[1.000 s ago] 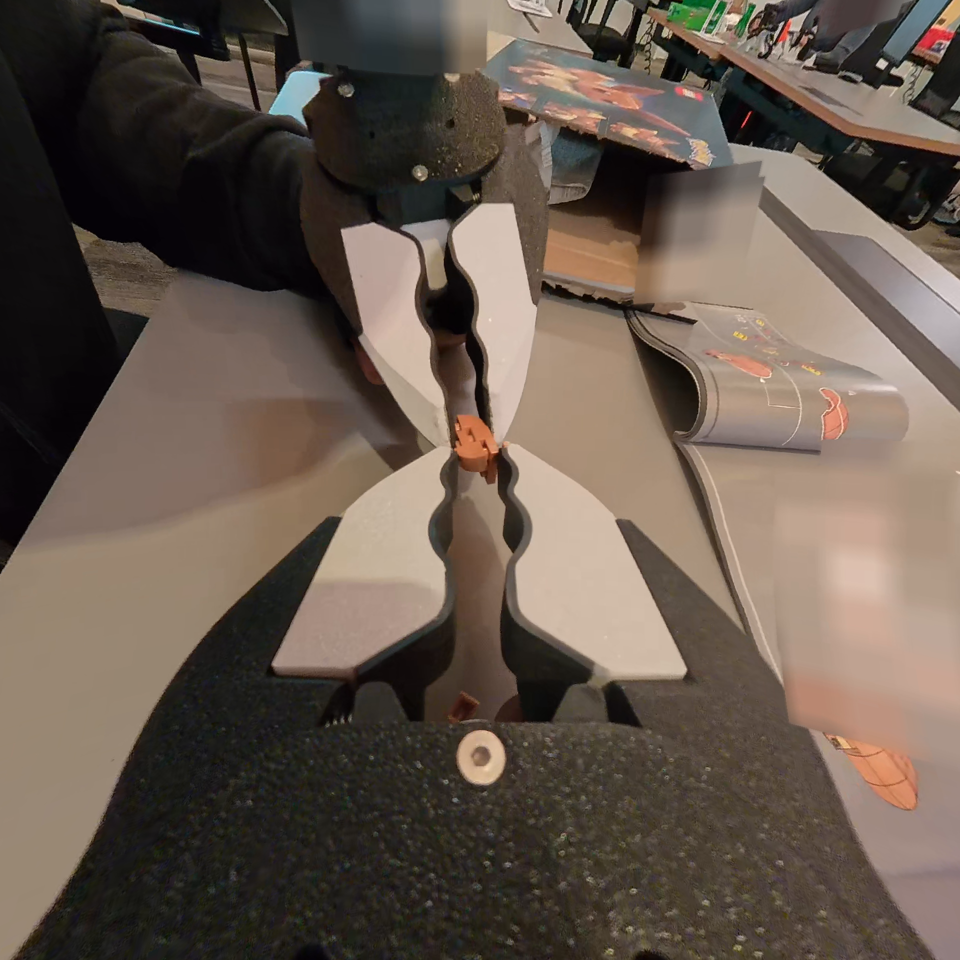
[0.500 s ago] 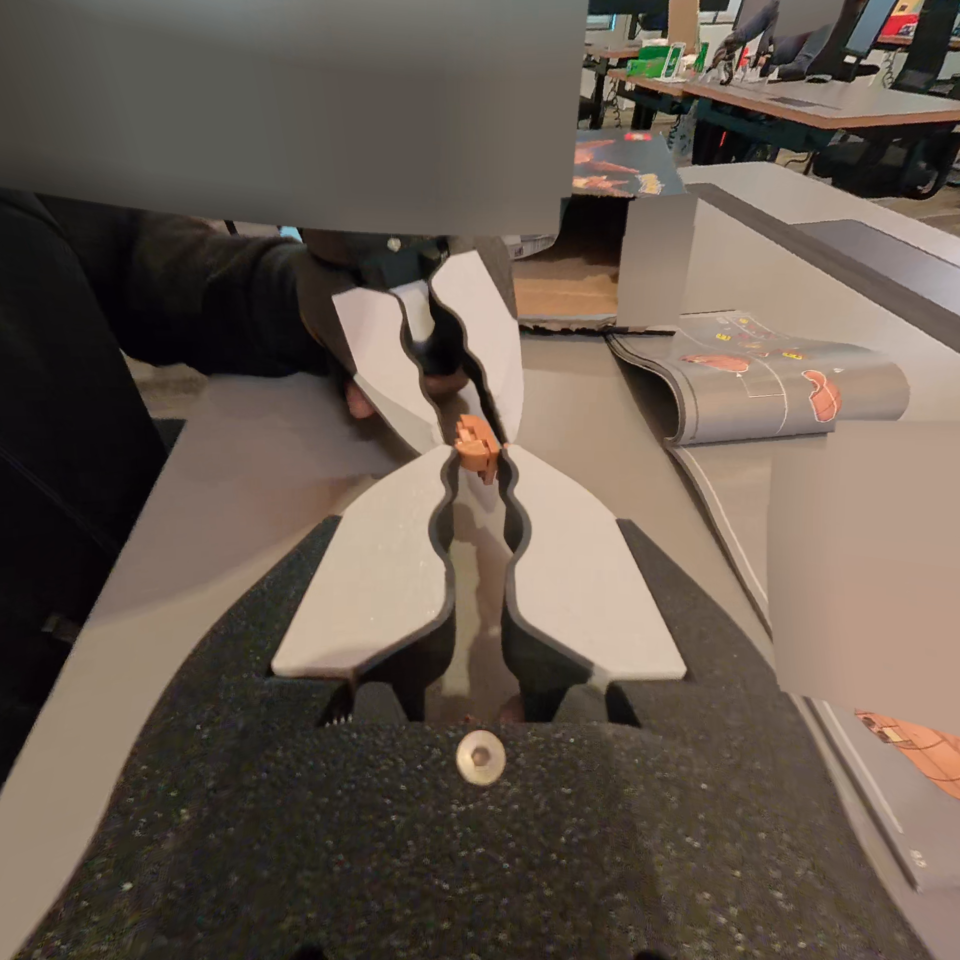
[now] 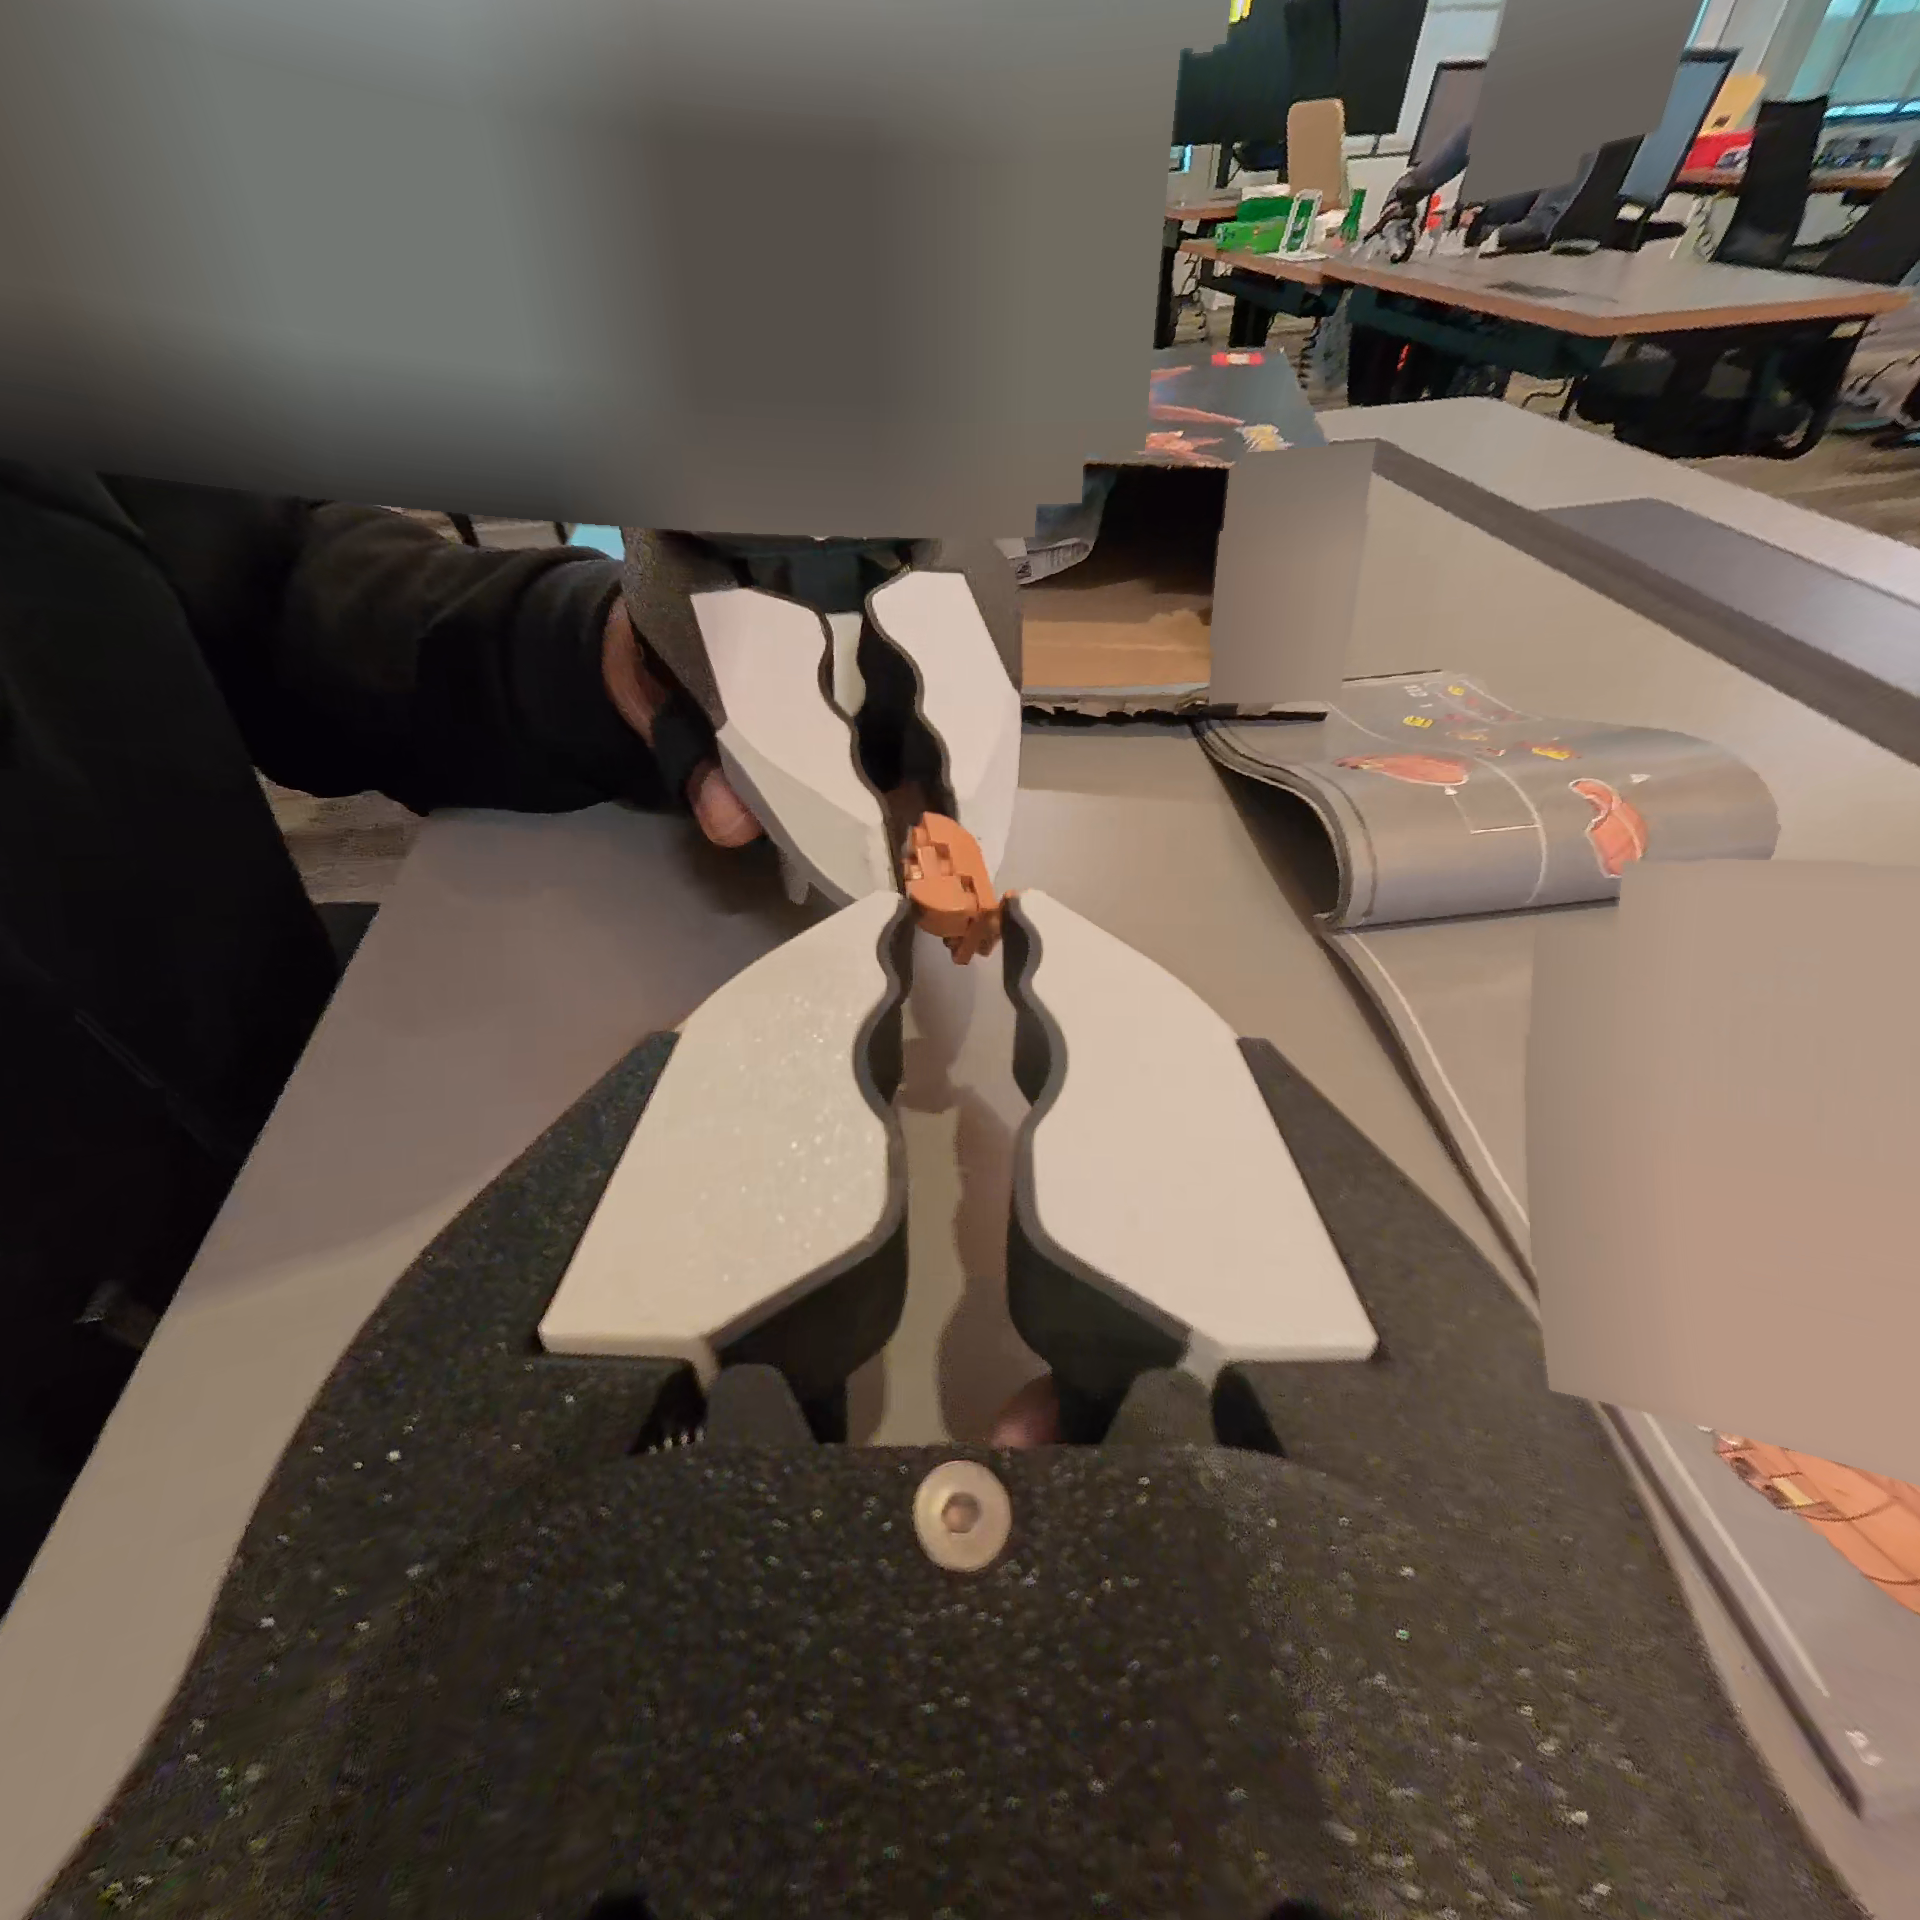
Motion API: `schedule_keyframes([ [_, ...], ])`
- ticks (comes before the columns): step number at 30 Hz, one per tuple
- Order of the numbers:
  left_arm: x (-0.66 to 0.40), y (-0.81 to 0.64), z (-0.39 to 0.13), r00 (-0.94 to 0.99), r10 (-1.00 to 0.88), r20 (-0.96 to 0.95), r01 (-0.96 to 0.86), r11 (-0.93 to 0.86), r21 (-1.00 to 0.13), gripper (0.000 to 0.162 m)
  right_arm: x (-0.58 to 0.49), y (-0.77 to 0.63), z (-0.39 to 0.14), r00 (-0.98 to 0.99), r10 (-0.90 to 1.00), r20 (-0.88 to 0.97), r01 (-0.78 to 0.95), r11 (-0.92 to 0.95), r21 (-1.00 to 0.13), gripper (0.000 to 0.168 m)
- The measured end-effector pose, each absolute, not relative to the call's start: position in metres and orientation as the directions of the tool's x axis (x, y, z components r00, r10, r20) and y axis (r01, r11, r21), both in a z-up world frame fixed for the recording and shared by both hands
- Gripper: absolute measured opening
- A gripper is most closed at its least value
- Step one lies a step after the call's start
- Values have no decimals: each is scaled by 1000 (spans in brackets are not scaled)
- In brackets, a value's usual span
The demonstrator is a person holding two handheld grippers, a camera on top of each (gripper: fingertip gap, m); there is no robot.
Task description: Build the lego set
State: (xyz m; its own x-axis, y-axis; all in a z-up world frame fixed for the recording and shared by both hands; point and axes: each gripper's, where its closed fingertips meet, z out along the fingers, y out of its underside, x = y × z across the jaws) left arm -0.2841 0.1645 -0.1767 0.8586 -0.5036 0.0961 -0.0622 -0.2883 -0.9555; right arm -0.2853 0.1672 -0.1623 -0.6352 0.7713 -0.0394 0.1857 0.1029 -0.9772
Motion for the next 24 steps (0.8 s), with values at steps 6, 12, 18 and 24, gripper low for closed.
schedule_keyframes([
  [6,-287,166,-173,840,-487,238,76,-328,-942,10,-289,172,-164,-565,804,186,81,279,-957,25],
  [12,-287,167,-176,840,-474,265,93,-356,-930,10,-291,168,-170,-501,758,418,5,486,-874,30],
  [18,-285,167,-180,850,-470,236,57,-363,-930,10,-290,171,-166,-487,773,407,-4,464,-886,17],
  [24,-289,169,-187,878,-430,211,28,-393,-919,10,-293,178,-175,-491,774,399,47,481,-875,15],
])
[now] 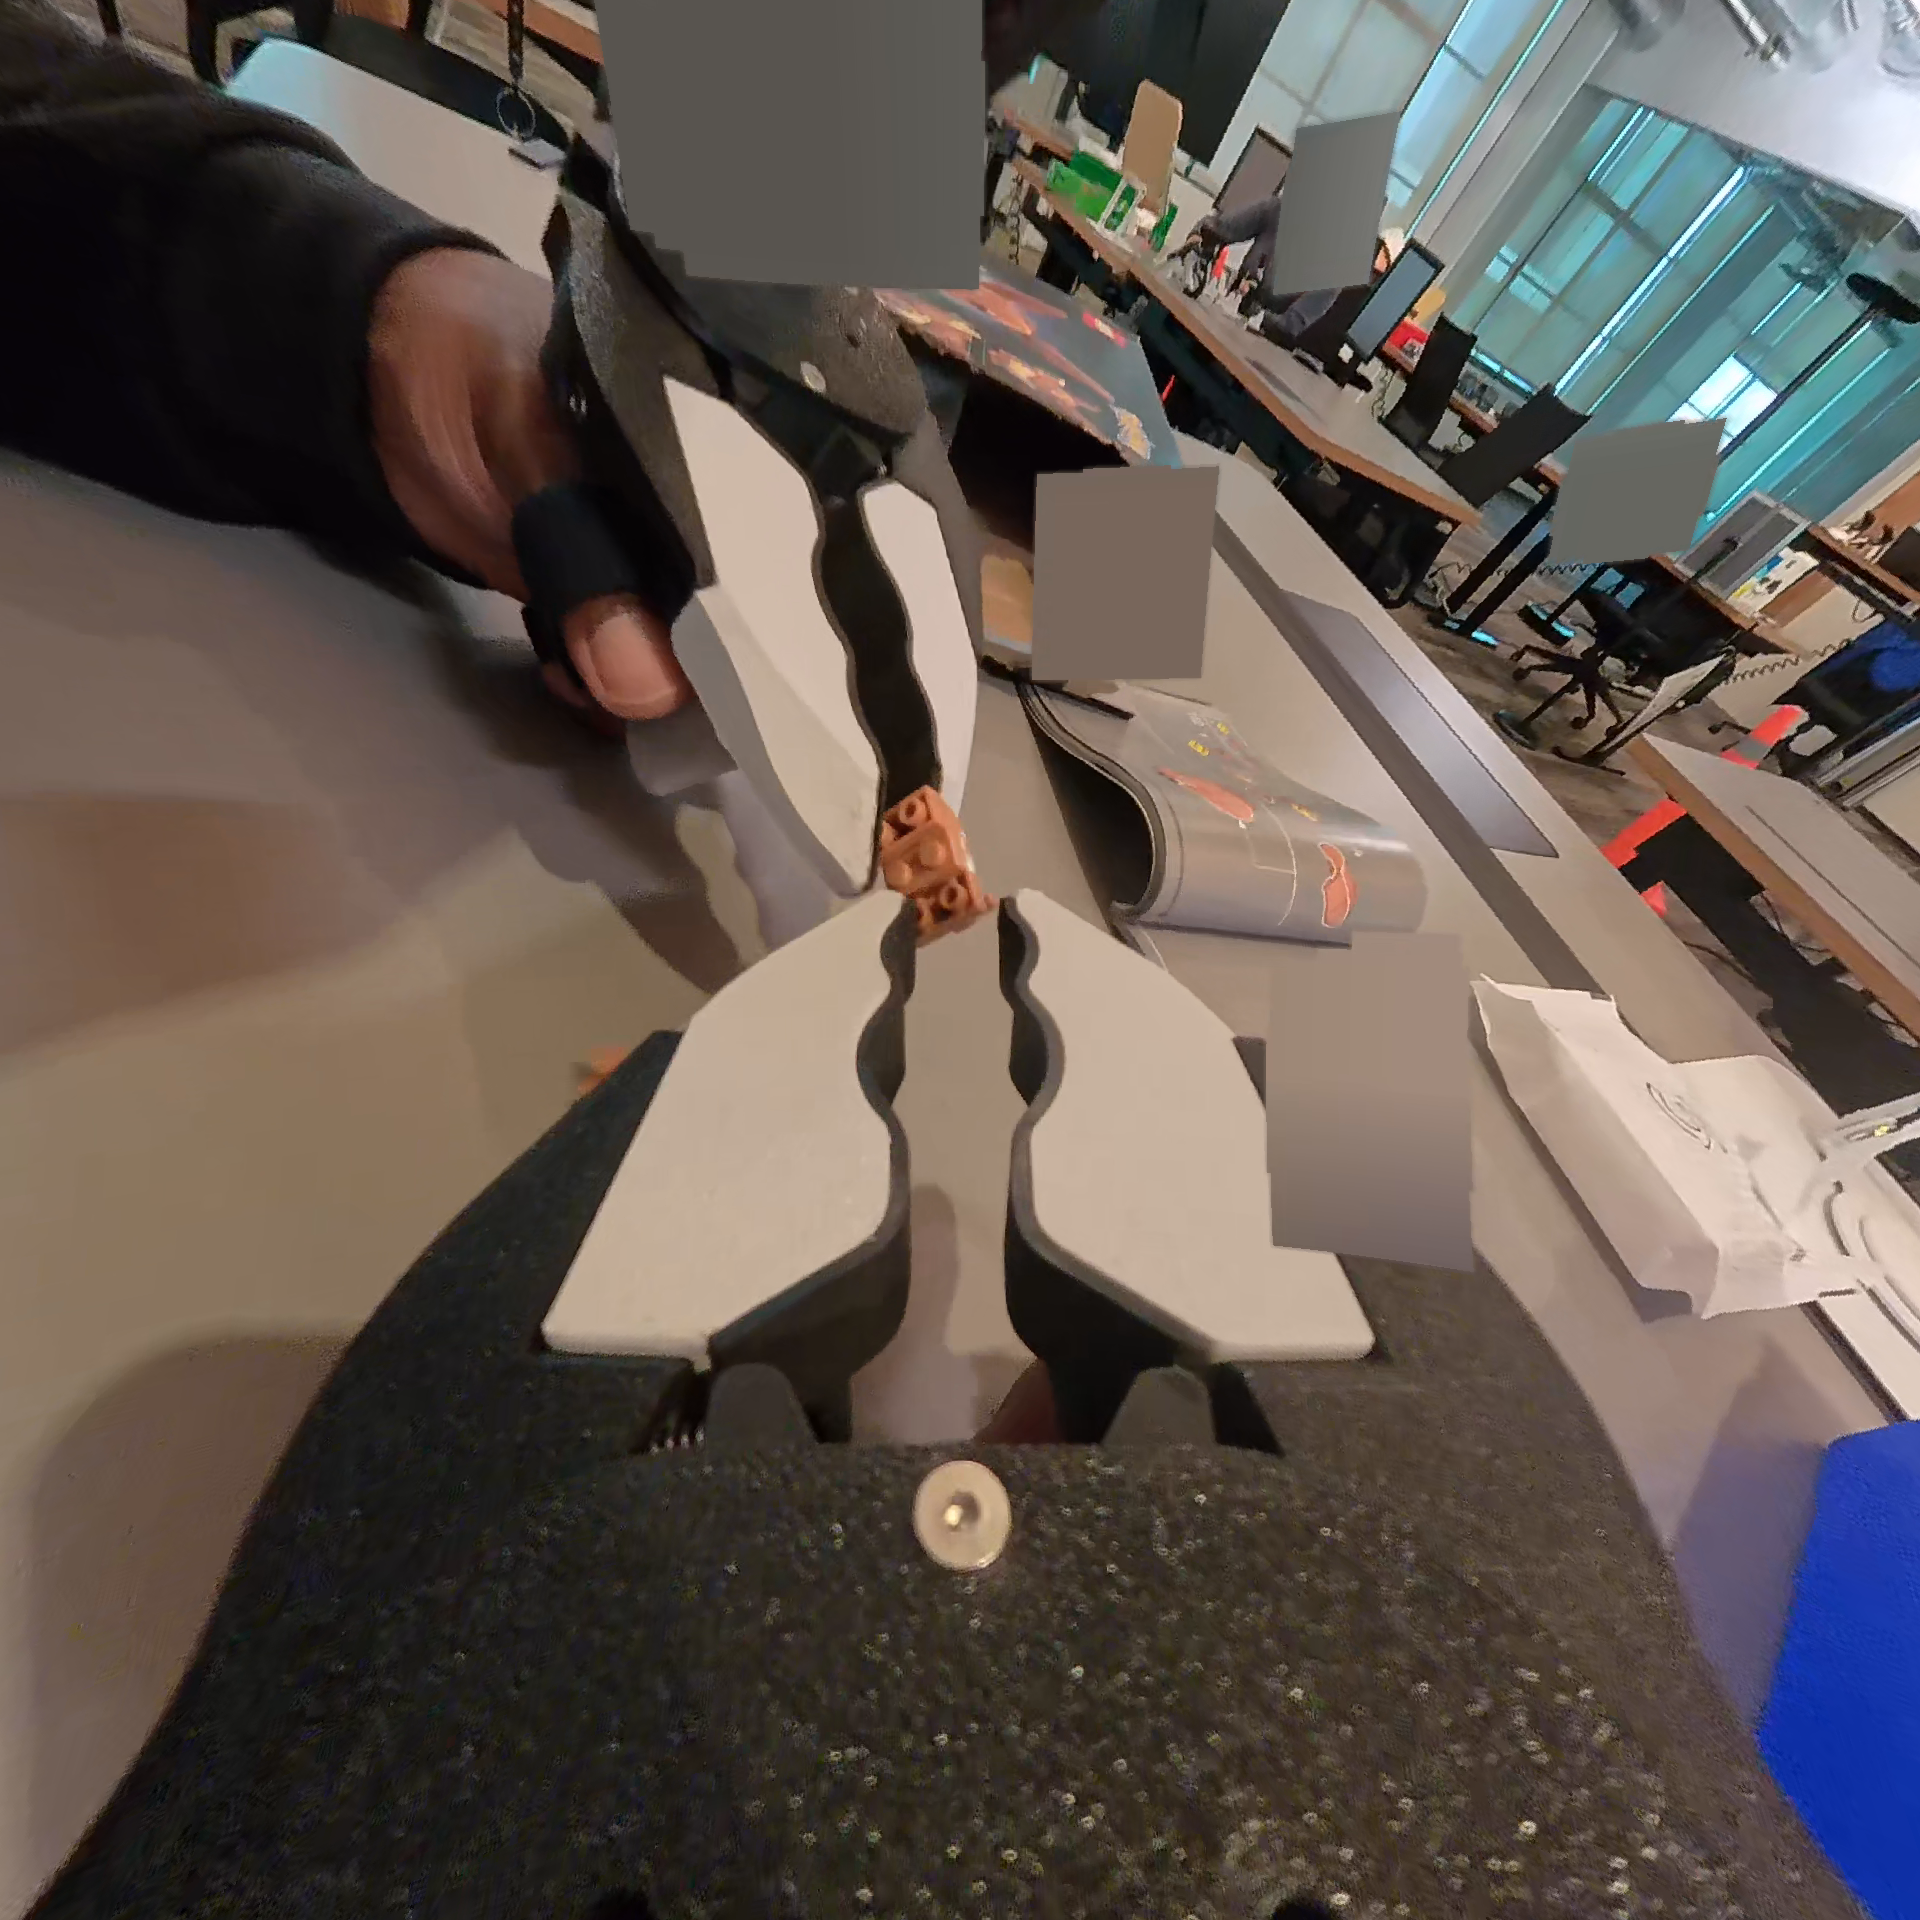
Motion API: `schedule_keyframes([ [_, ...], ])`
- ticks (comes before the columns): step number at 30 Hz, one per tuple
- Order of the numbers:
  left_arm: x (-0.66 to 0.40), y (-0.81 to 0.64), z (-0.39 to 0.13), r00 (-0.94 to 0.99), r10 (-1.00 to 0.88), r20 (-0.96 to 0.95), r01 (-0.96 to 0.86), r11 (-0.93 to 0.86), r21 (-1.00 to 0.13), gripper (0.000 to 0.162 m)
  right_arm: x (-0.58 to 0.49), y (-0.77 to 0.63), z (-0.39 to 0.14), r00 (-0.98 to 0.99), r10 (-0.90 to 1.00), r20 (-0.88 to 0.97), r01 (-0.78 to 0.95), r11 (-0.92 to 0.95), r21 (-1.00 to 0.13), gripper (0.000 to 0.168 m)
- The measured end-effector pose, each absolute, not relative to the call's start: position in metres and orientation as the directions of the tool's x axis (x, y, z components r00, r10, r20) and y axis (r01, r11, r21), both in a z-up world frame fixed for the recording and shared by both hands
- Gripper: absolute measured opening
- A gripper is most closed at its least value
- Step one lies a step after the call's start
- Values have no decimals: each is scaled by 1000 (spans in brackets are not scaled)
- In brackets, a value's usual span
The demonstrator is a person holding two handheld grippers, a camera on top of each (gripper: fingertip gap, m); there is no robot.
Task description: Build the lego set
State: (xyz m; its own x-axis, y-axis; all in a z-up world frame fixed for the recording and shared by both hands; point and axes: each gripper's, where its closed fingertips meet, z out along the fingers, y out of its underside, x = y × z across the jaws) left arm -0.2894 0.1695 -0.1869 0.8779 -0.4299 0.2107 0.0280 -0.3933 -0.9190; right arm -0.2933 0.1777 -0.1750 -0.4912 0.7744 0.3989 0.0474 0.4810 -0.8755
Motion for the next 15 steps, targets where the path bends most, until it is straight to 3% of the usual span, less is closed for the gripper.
schedule_keyframes([
  [6,-303,167,-199,901,-380,208,11,-461,-887,10,-286,196,-176,-525,803,281,201,438,-876,11],
  [15,-305,162,-199,877,-380,295,81,-486,-870,11,-191,142,-203,-748,643,164,287,536,-794,11],
])
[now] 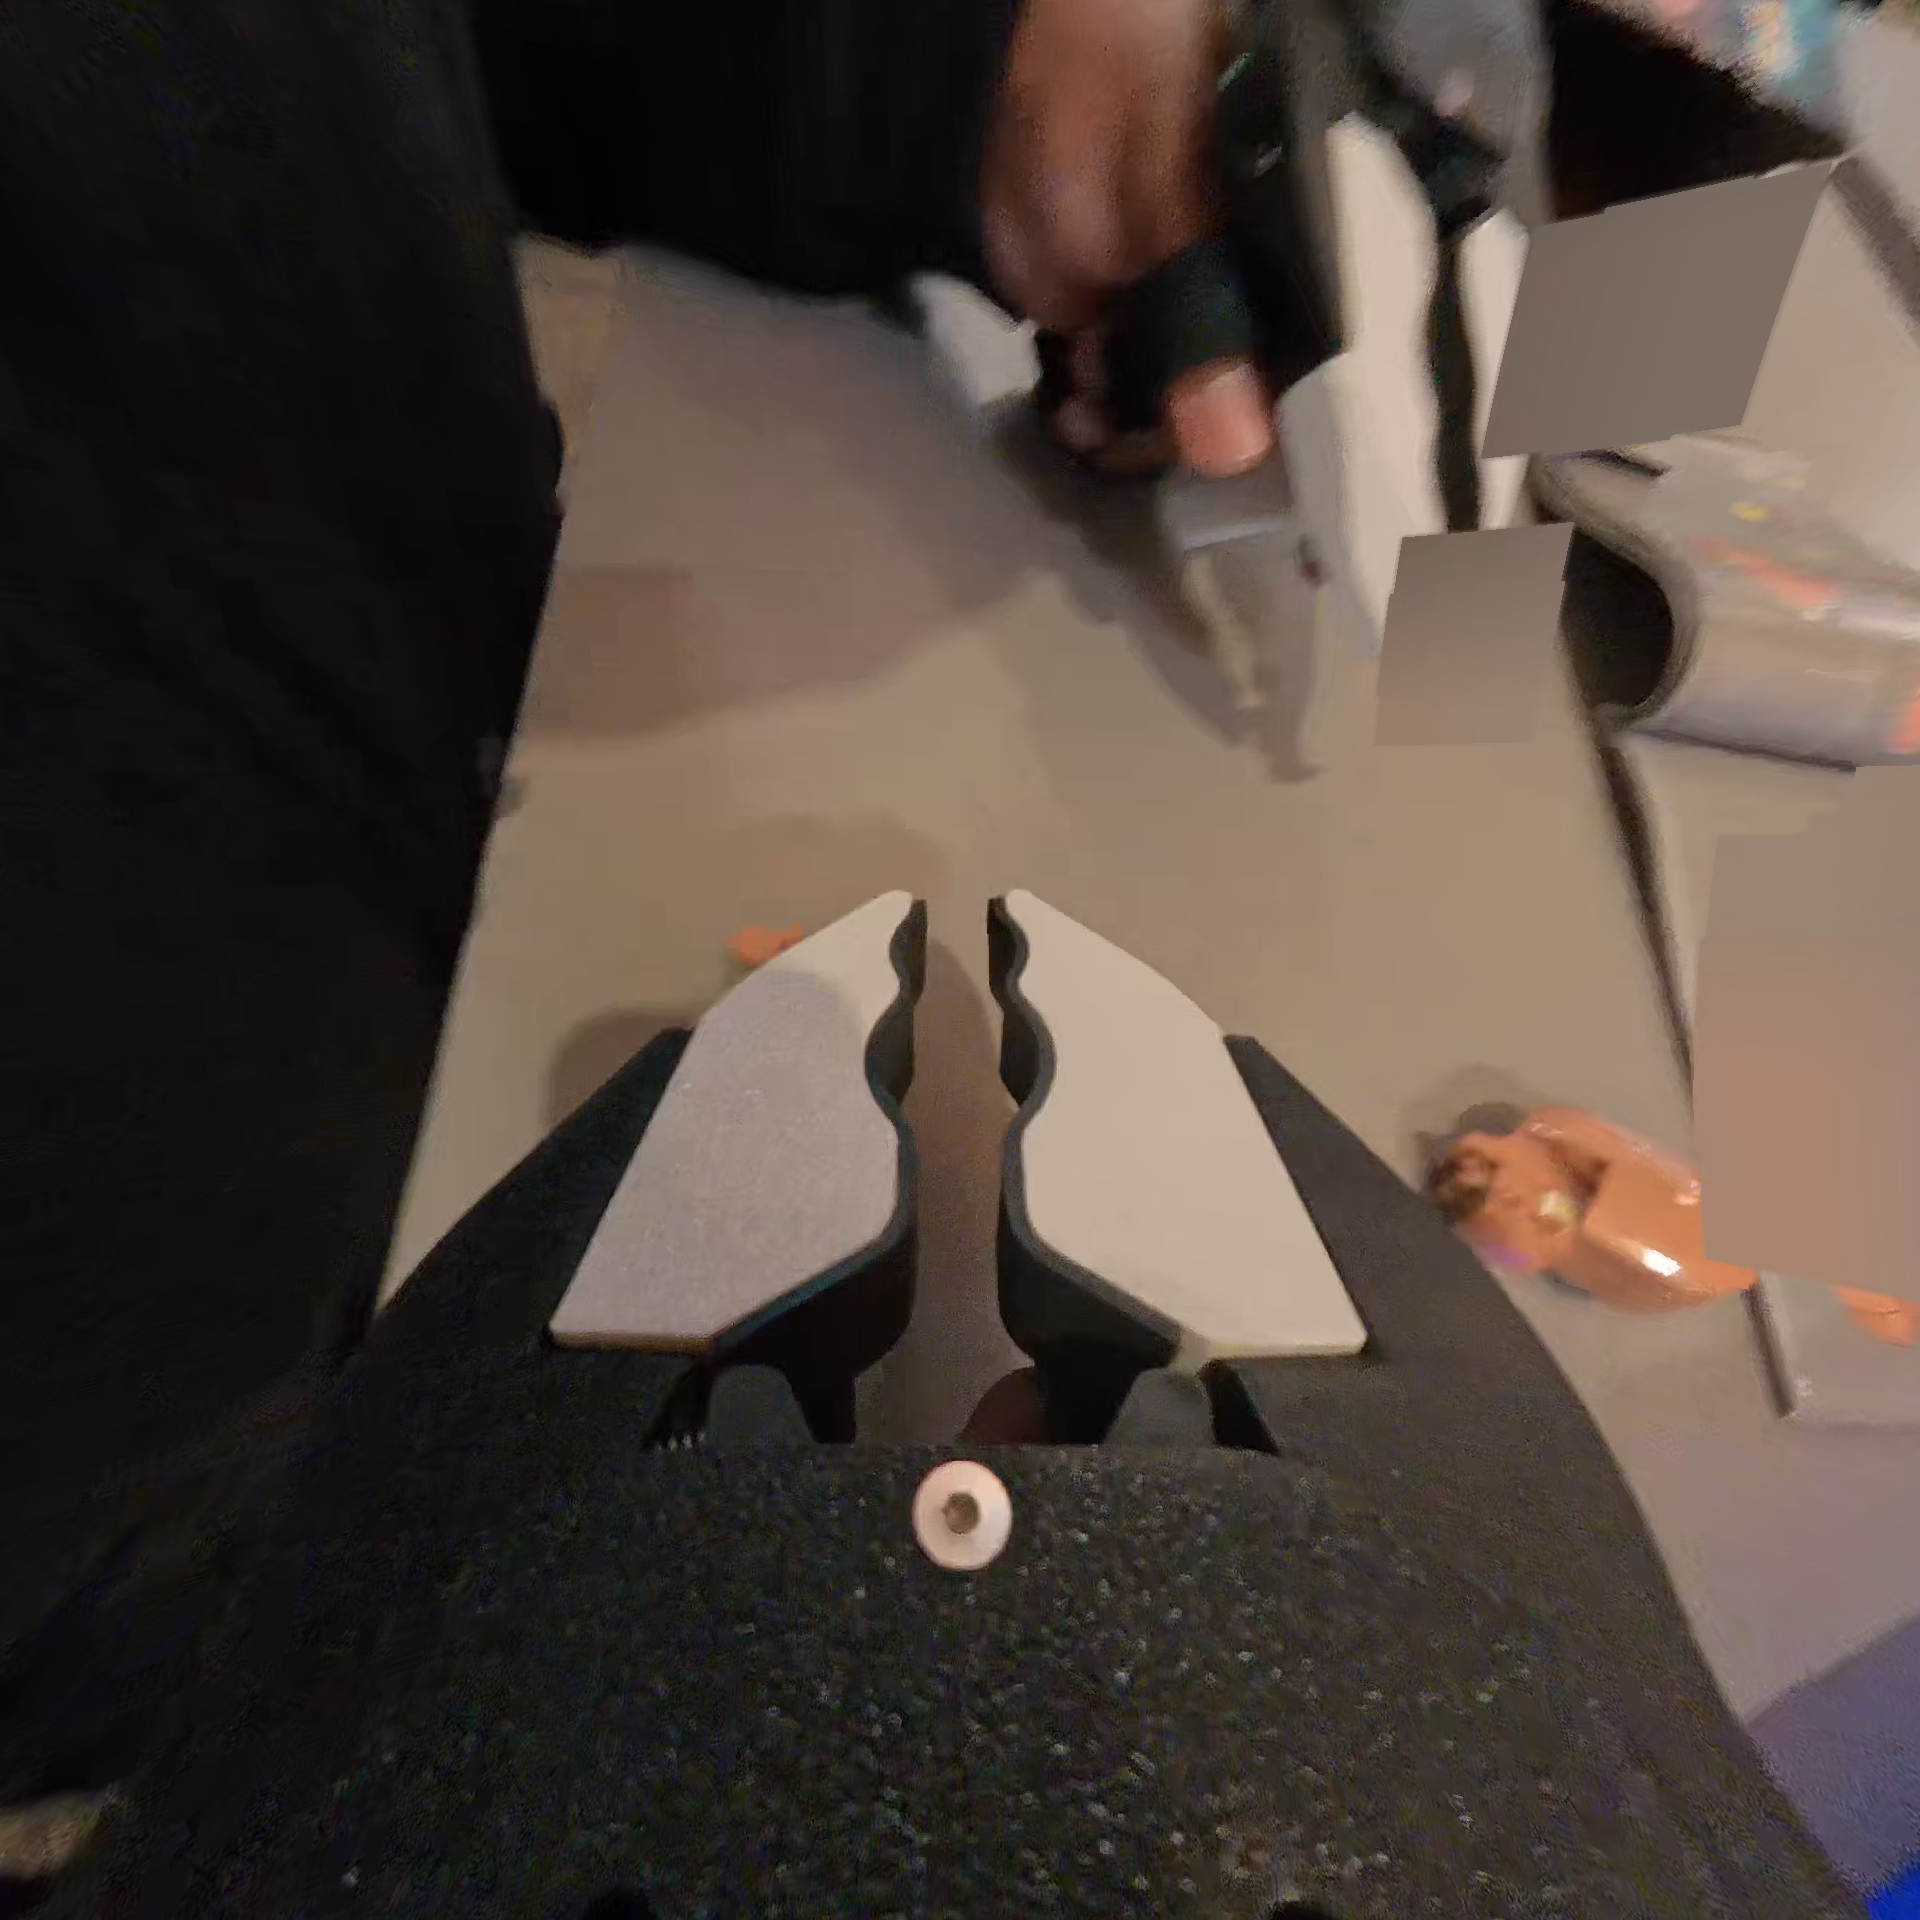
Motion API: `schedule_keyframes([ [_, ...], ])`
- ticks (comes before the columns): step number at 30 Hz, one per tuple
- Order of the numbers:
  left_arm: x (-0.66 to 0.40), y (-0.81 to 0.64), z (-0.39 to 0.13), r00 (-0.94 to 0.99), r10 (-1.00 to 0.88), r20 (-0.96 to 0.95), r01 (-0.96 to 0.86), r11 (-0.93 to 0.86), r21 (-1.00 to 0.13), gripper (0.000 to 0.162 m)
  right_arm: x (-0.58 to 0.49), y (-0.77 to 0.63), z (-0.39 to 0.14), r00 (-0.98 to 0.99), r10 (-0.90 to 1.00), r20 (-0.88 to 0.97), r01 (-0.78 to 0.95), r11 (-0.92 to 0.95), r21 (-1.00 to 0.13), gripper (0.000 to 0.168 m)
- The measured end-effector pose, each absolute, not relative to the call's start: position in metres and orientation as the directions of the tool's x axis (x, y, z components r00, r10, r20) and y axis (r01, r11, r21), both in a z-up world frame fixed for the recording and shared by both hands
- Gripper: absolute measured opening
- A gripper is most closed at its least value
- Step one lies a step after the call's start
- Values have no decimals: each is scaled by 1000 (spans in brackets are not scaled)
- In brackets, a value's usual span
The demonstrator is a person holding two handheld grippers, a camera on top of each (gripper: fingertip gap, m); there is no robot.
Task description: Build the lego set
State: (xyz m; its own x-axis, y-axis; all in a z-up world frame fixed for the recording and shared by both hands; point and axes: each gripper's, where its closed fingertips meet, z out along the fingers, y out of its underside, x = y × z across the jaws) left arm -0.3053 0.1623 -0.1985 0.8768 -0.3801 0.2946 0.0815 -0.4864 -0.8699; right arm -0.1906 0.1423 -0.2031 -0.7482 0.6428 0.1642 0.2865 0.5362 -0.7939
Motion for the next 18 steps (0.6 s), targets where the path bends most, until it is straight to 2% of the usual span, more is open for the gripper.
schedule_keyframes([
  [4,-299,160,-201,868,-393,303,72,-505,-860,11,-162,135,-218,-708,698,109,426,545,-722,11],
  [9,-282,156,-196,833,-422,357,100,-519,-849,11,-167,133,-226,-463,886,-23,623,307,-719,13],
  [13,-270,152,-188,830,-436,347,95,-503,-859,11,-170,124,-228,-349,930,-113,685,171,-708,22],
  [18,-256,142,-184,836,-427,344,116,-474,-873,11,-171,123,-238,-251,964,-86,734,132,-666,25],
])
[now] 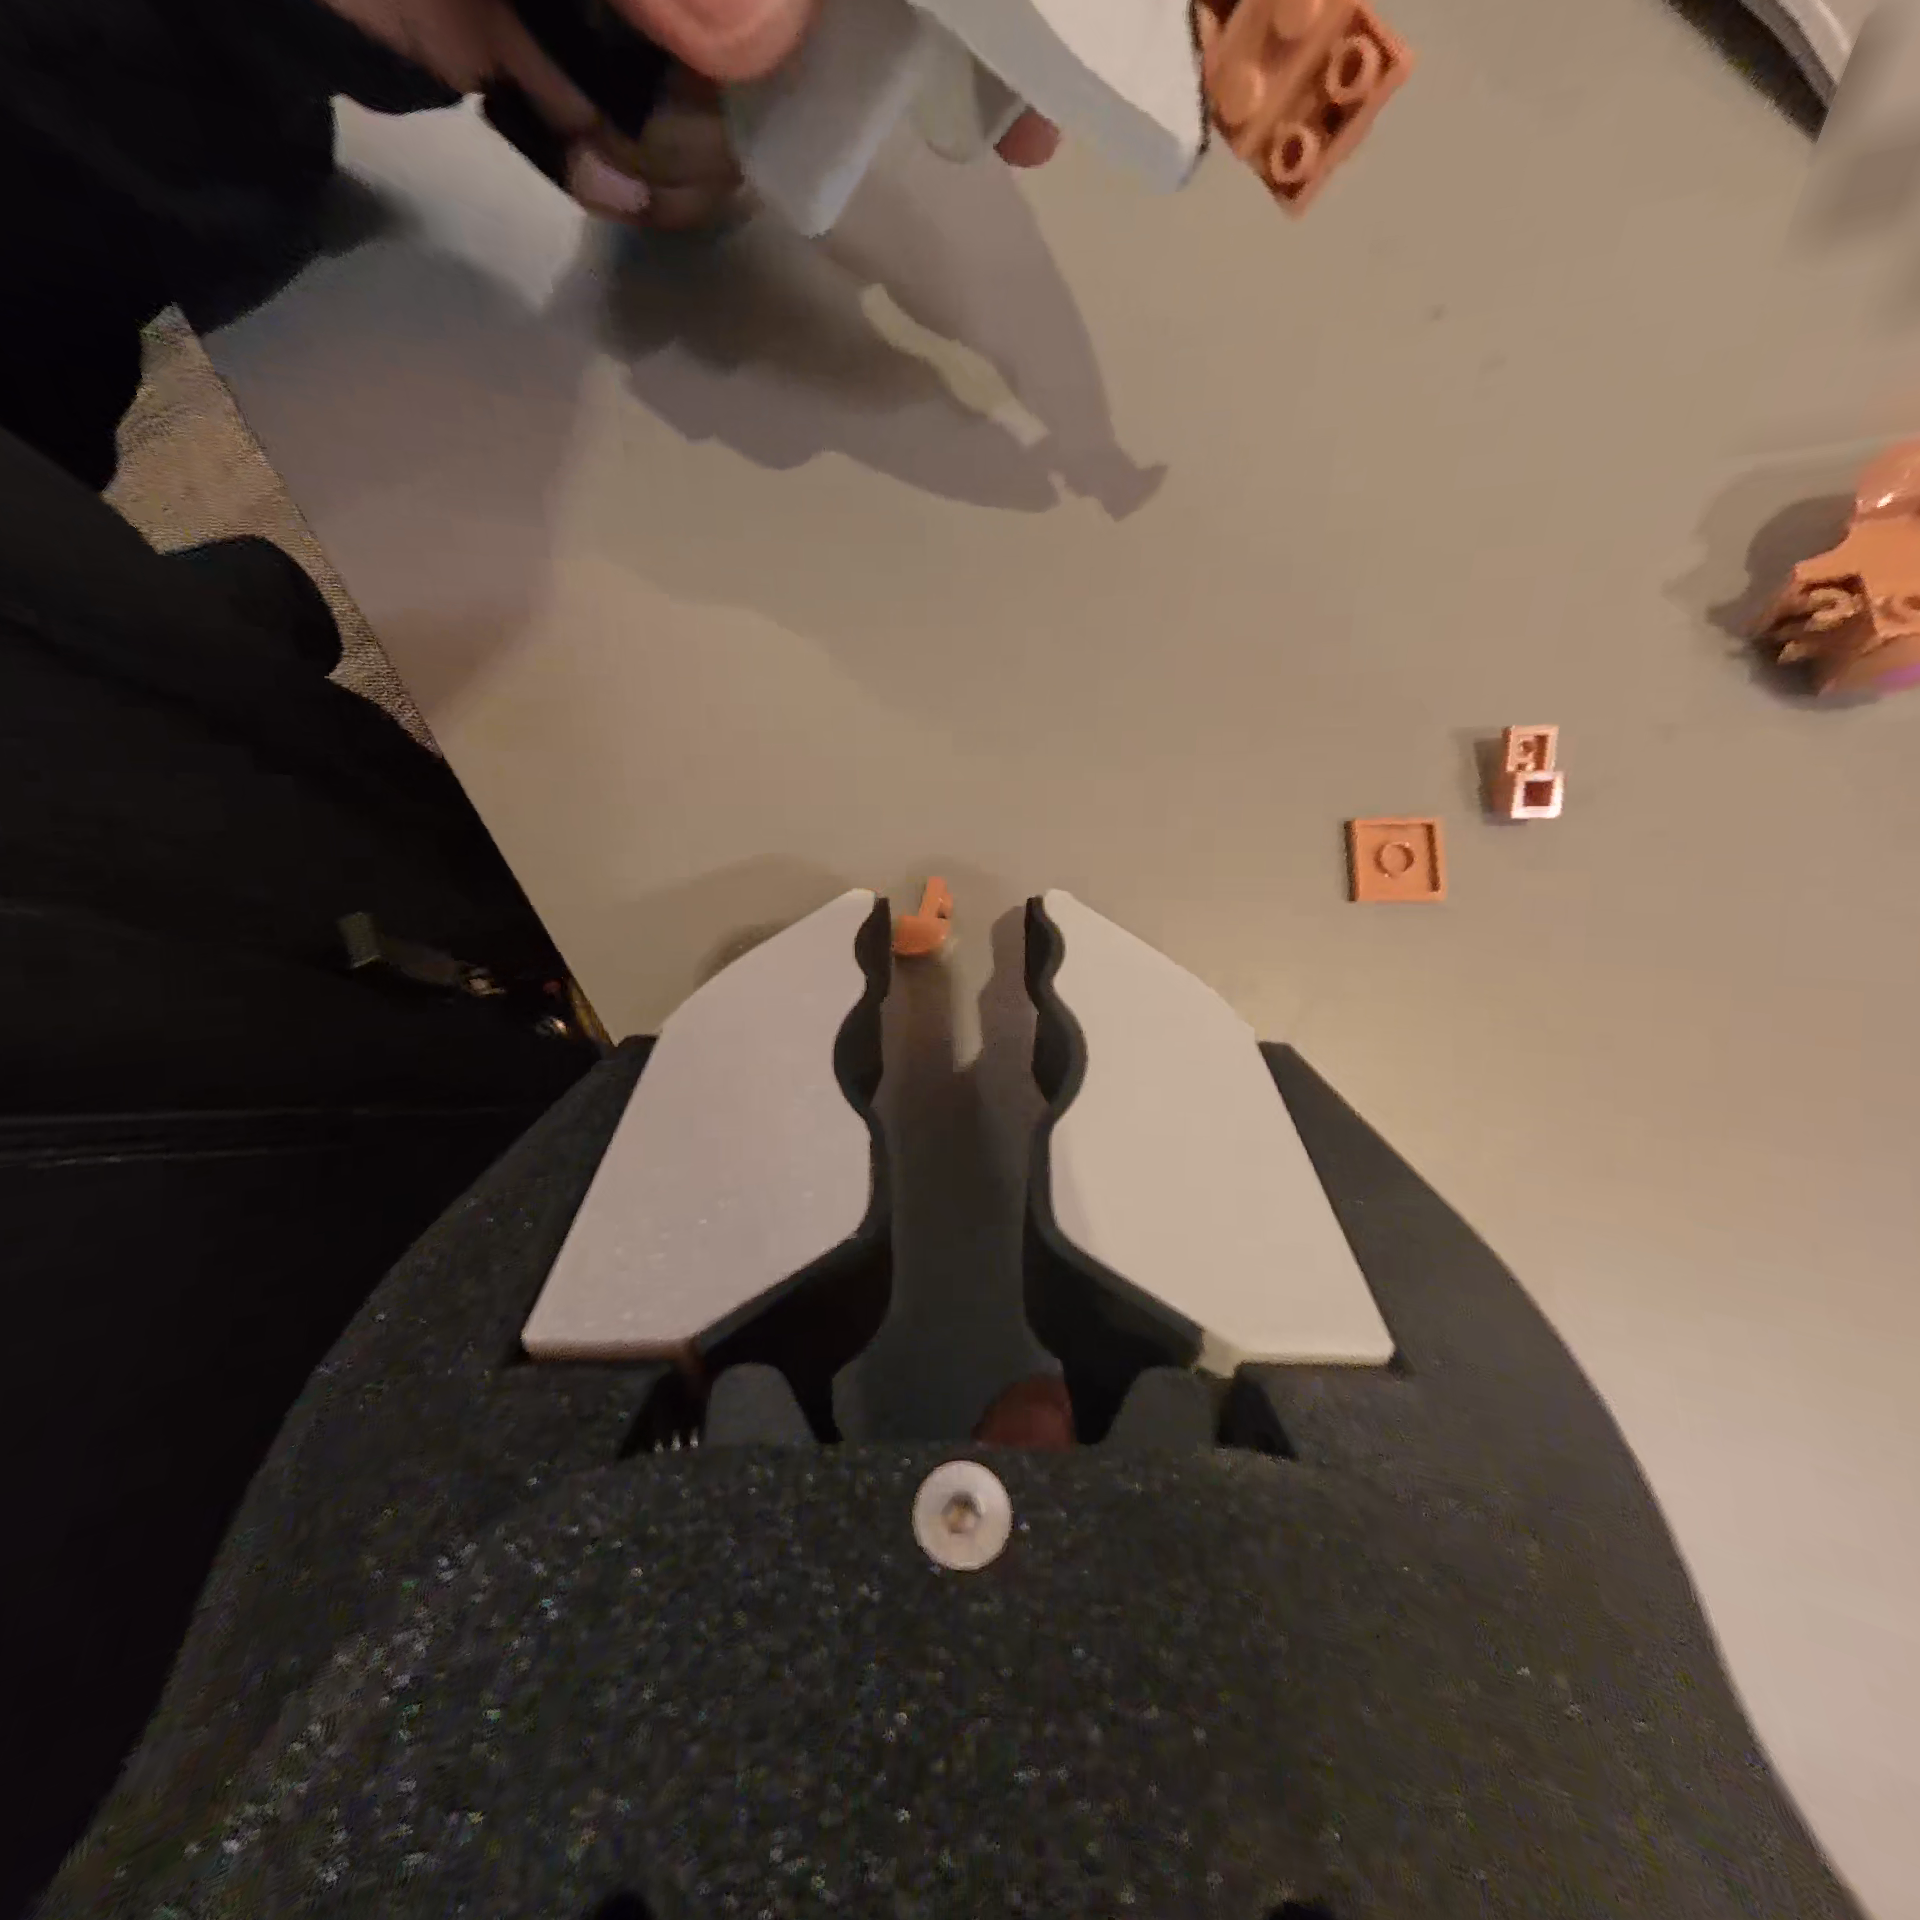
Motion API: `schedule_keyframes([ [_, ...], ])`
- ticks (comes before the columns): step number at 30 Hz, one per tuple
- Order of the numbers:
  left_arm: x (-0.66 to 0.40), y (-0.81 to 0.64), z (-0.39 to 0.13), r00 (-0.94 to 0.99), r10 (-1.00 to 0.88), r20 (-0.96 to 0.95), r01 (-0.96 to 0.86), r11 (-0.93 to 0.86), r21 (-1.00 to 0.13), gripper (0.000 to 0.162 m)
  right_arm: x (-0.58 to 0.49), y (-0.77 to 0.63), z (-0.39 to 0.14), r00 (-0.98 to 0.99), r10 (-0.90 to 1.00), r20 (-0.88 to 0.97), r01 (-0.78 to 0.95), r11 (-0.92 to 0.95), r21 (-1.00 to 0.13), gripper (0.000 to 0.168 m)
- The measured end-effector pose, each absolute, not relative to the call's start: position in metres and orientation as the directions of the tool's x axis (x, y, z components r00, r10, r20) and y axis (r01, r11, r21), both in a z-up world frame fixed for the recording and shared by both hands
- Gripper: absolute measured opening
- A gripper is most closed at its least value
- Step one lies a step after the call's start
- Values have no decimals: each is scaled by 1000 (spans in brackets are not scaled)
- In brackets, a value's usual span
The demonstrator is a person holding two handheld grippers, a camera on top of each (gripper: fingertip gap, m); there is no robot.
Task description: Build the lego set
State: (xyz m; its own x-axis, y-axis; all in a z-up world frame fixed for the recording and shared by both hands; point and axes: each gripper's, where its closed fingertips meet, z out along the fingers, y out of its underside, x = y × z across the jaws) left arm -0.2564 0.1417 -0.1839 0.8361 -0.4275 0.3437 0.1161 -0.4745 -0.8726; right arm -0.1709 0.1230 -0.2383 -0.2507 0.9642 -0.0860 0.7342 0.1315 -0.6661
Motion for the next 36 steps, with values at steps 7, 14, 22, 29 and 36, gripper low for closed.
schedule_keyframes([
  [7,-245,134,-188,860,-394,324,135,-437,-889,11,-168,122,-246,-219,976,3,761,173,-626,9],
  [14,-250,136,-186,900,-340,273,122,-404,-907,11,-195,155,-222,-181,817,548,618,528,-582,9],
  [22,-255,132,-183,921,-308,238,113,-372,-921,11,-175,149,-236,-326,775,542,604,612,-512,18],
  [29,-254,130,-187,919,-309,247,112,-396,-911,11,-186,123,-232,-231,967,109,691,242,-681,21],
  [36,-248,119,-191,890,-354,286,112,-440,-891,11,-207,119,-245,-205,967,153,721,255,-644,18],
])
